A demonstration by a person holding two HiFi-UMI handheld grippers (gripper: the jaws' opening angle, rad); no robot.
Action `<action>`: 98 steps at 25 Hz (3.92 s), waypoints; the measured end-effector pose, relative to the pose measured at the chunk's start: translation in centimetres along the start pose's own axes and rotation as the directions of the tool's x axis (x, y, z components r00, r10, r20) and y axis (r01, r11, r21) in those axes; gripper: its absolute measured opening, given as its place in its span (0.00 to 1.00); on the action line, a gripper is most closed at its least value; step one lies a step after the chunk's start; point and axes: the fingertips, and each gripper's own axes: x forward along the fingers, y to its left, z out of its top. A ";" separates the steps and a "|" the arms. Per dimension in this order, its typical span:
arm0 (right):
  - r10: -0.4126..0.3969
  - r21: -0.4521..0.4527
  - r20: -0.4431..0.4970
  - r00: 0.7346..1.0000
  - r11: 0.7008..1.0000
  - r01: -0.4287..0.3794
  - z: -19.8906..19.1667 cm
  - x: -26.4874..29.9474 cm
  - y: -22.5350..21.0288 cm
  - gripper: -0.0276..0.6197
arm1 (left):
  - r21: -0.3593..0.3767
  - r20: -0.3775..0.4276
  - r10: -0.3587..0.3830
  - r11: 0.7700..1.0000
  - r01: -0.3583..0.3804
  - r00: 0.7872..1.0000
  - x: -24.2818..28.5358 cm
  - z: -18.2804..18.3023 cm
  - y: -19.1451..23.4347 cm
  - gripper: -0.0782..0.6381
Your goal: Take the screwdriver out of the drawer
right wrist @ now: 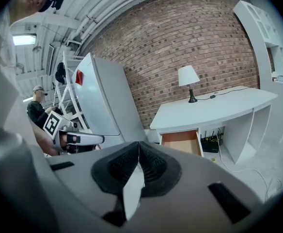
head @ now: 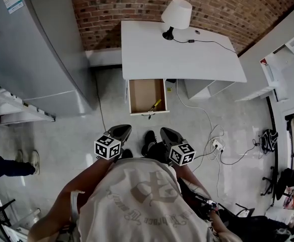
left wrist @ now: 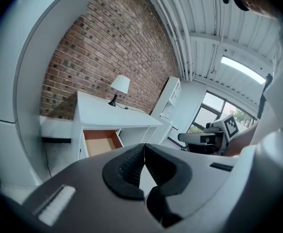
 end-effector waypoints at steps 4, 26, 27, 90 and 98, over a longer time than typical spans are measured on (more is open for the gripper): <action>-0.018 0.003 0.006 1.000 1.000 0.018 0.7 0.2 -0.8 0.05 | 0.002 -0.014 -0.009 1.000 0.009 1.000 1.1 0.3 0.4 0.12; -0.096 0.133 0.008 0.995 0.987 0.094 2.3 3.0 -12.8 0.05 | 0.044 -0.140 -0.064 0.997 0.071 0.988 13.3 4.7 1.7 0.12; -0.098 0.138 0.007 0.995 0.986 0.096 2.4 3.3 -13.5 0.05 | 0.046 -0.148 -0.066 0.996 0.073 0.987 14.0 4.8 1.9 0.12; -0.126 0.353 -0.090 0.988 0.924 0.150 -4.7 10.4 -28.2 0.05 | 0.041 -0.510 0.028 0.999 -0.008 0.859 33.8 -3.3 11.8 0.12; -0.109 0.374 -0.098 0.989 0.917 0.138 -6.6 11.3 -28.2 0.05 | 0.044 -0.540 0.032 0.999 -0.010 0.841 34.8 -5.6 12.9 0.12</action>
